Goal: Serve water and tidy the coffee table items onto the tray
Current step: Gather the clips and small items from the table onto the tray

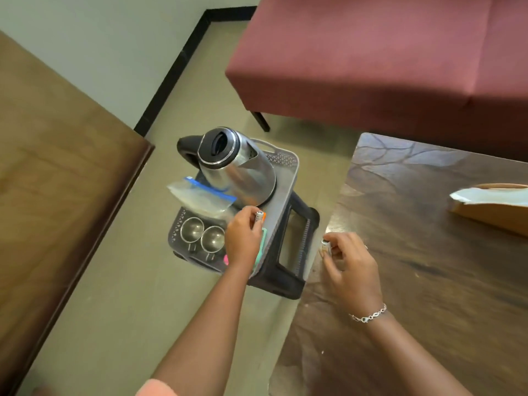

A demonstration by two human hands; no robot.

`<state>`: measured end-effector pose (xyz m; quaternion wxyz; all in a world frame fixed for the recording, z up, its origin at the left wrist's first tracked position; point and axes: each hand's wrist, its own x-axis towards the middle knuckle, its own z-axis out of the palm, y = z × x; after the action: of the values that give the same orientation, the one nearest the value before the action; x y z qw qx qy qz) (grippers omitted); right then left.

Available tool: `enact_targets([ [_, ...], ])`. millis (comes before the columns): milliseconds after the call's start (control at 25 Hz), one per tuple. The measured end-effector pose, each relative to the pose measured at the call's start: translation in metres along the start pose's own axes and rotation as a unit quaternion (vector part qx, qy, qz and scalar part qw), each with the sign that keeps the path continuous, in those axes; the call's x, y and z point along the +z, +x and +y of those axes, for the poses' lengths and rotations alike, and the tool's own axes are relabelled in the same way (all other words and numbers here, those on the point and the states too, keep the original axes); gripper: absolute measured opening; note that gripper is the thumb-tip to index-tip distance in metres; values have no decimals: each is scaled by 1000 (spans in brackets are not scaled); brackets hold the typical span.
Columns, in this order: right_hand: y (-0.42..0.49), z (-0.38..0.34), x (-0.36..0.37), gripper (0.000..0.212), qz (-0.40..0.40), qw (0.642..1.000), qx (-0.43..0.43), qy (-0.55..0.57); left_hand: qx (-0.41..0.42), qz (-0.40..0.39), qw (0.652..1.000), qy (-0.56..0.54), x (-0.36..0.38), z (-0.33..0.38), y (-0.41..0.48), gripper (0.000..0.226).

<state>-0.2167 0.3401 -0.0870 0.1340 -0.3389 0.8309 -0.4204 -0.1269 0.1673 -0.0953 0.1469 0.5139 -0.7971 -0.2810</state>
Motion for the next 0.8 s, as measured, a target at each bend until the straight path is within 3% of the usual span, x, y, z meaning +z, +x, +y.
enact_targets([
  [200, 1, 2, 21, 24, 7, 1000, 12, 0, 38, -134, 983, 119, 40, -20, 44, 12],
  [280, 1, 7, 26, 24, 9, 1000, 26, 7, 38, -154, 977, 140, 57, -23, 51, 12],
  [480, 18, 9, 33, 21, 1, 997, 72, 24, -48, -158, 982, 86, 74, -38, 61, 5],
  [640, 61, -4, 41, 19, -73, 993, 87, 37, -68, -199, 974, 84, 74, -45, 63, 11],
  [800, 120, -21, 68, 13, -115, 988, 90, 46, -114, -206, 972, 2, 70, -53, 67, 17],
])
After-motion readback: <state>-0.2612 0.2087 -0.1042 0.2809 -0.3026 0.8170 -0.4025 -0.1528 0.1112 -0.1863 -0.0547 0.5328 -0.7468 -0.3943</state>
